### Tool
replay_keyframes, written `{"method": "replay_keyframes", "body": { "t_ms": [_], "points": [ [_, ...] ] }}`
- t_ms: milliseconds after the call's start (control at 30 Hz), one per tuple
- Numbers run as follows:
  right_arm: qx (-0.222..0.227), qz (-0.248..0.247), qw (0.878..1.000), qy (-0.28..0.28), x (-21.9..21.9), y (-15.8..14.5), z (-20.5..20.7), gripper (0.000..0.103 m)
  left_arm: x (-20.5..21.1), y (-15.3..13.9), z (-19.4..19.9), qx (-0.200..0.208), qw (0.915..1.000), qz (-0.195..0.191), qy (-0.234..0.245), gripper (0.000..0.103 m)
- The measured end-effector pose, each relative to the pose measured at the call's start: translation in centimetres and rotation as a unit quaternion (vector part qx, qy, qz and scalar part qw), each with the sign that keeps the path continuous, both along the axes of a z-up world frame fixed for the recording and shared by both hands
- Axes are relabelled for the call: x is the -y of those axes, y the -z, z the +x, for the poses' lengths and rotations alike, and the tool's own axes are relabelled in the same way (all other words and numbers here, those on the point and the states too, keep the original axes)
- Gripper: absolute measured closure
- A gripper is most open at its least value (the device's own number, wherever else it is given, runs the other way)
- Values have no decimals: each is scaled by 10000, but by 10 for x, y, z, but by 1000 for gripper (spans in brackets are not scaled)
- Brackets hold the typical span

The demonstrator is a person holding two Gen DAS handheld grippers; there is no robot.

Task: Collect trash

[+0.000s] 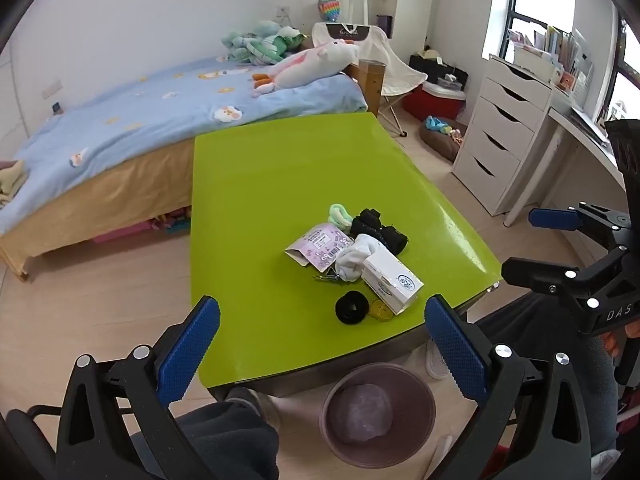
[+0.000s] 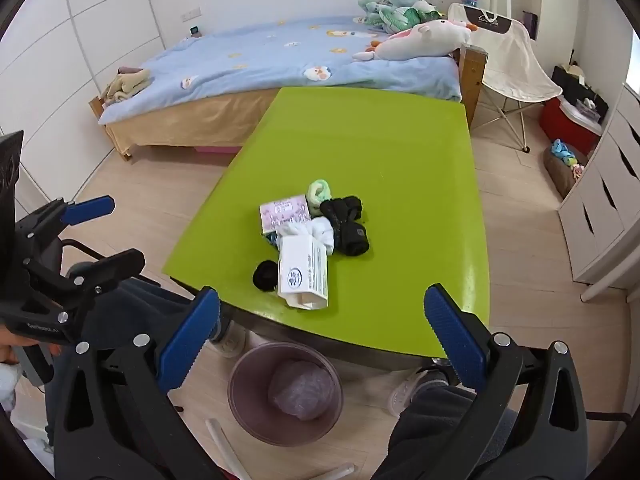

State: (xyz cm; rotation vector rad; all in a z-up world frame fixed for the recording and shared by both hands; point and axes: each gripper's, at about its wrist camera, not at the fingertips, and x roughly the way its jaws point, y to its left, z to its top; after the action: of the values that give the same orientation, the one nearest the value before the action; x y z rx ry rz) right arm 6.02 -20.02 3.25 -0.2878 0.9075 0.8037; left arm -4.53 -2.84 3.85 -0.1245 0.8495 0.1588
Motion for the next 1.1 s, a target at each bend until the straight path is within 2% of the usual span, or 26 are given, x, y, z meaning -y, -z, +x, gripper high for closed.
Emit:
{"method": "replay_keyframes", "body": {
  "t_ms": [167, 400, 767, 967, 1100],
  "points": [
    [105, -65, 9999, -3, 1, -3, 7, 3, -3, 1, -2, 8, 10000, -11, -67, 5],
    [491, -164, 9986, -103, -3, 3, -10, 3, -2, 4, -1, 5, 10000, 61, -54, 5],
    [27, 138, 9999, 46, 1, 12, -5, 3, -3, 13, 5, -103, 9999, -4, -50, 5],
    [-58, -18, 9999, 90, 2, 16, -4, 3, -4, 15, 7, -113, 9999, -28, -51, 5],
    [-31, 63, 9999, 95, 2, 16, -4, 3, -3, 17, 8, -125, 9999, -8, -28, 5]
  ]
}}
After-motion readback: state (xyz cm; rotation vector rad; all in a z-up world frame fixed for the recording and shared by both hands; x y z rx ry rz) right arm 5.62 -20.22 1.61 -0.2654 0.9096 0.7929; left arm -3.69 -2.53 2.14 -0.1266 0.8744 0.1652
